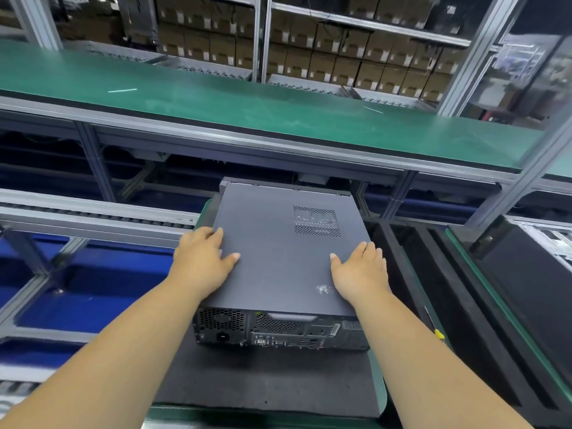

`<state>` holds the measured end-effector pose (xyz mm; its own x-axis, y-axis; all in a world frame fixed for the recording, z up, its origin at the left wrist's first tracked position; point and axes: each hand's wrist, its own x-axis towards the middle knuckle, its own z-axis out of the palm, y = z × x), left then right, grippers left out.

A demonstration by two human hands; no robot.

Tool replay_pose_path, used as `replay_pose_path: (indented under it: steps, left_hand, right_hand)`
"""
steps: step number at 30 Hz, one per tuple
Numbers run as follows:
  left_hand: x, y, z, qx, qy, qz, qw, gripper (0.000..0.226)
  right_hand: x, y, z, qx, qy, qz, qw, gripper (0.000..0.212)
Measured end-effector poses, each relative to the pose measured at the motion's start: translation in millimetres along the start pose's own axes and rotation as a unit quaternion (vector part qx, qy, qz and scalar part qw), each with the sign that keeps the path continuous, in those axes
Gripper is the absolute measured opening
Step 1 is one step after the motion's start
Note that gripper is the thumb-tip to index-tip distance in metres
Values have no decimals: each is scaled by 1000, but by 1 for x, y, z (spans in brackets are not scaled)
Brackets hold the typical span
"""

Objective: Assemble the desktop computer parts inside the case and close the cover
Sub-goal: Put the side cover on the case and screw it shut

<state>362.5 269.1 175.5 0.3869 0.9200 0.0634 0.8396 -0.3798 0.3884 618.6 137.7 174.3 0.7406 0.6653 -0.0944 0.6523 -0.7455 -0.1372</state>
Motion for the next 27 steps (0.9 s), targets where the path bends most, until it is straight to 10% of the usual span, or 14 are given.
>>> replay_pose_path:
  steps: [4,19,27]
  left_hand:
    - [4,6,16,61,-101,25,993,84]
    - [16,13,19,70,-105,-8,992,75]
    - [-7,2,6,-24,-132,-54,990,110]
  right_hand:
    - [5,6,4,-16,10,-10,1000,88]
    - [36,-1,6,-37,-2,30,999,83]
    - [1,30,-7,22,-60,-22,998,101]
